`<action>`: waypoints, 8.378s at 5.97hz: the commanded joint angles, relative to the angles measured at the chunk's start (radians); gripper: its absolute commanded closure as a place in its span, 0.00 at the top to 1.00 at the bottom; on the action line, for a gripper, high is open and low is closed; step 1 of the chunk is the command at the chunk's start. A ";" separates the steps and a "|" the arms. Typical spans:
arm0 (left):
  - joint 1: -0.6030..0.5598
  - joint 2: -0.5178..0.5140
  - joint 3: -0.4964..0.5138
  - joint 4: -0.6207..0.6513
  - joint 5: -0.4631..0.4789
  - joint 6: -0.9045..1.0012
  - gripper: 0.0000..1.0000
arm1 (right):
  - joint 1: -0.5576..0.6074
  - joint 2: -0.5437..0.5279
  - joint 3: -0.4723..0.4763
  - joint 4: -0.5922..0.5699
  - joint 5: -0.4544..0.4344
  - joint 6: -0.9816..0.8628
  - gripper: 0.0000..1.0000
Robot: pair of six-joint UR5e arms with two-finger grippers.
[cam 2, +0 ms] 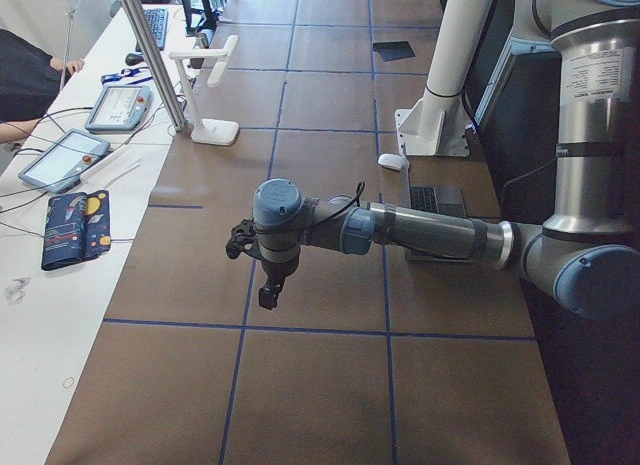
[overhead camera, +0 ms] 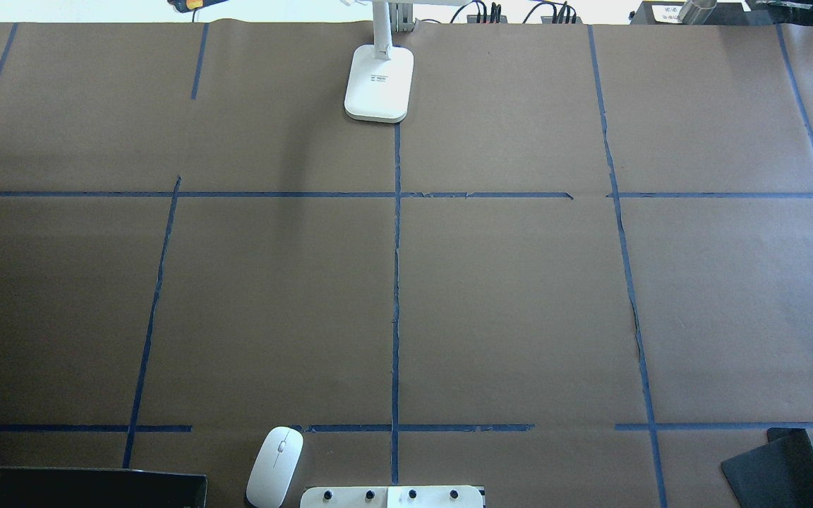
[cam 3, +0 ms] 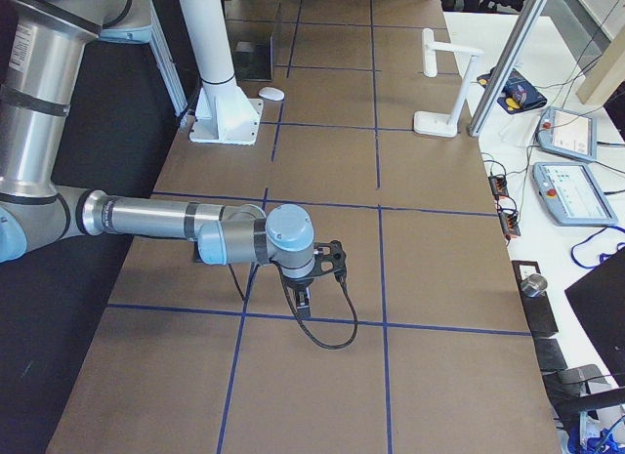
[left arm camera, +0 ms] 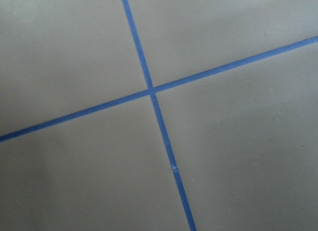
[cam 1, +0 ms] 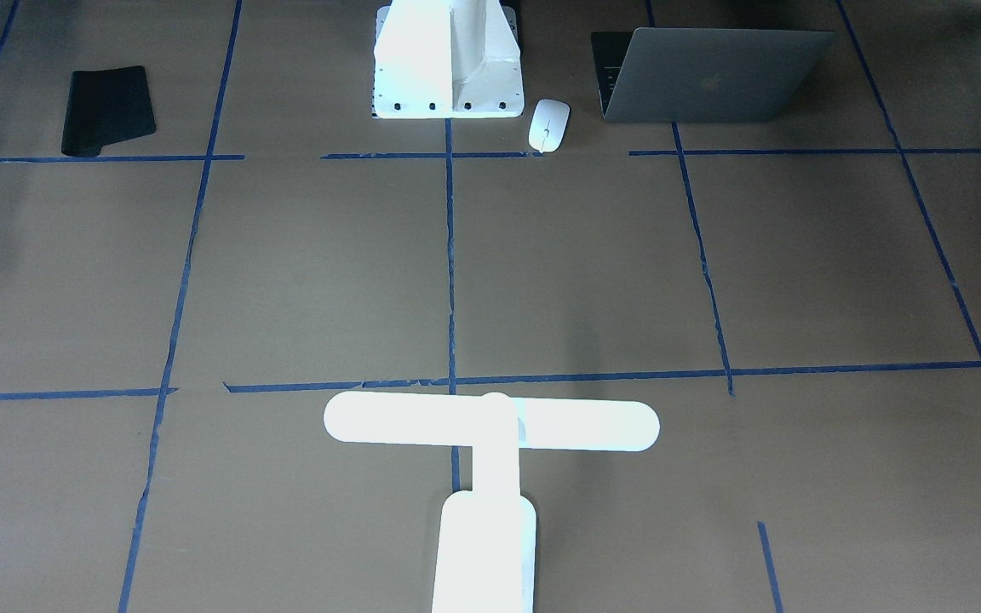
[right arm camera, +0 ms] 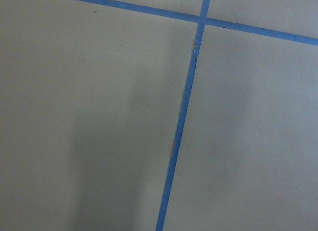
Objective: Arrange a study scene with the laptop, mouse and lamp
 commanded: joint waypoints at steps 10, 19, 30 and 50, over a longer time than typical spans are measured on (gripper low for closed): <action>0.801 0.271 -0.511 -0.458 0.120 -0.004 1.00 | 0.000 -0.003 -0.008 0.000 -0.002 -0.002 1.00; 0.967 0.363 -0.557 -0.455 0.094 -0.004 0.97 | 0.000 -0.003 -0.009 -0.003 -0.006 -0.002 1.00; 0.722 0.139 -0.557 -0.185 0.088 0.398 0.00 | 0.000 -0.002 -0.009 -0.003 -0.005 0.000 1.00; 0.613 -0.876 0.237 -0.116 0.267 0.302 0.90 | 0.000 -0.002 -0.009 -0.002 -0.002 0.002 1.00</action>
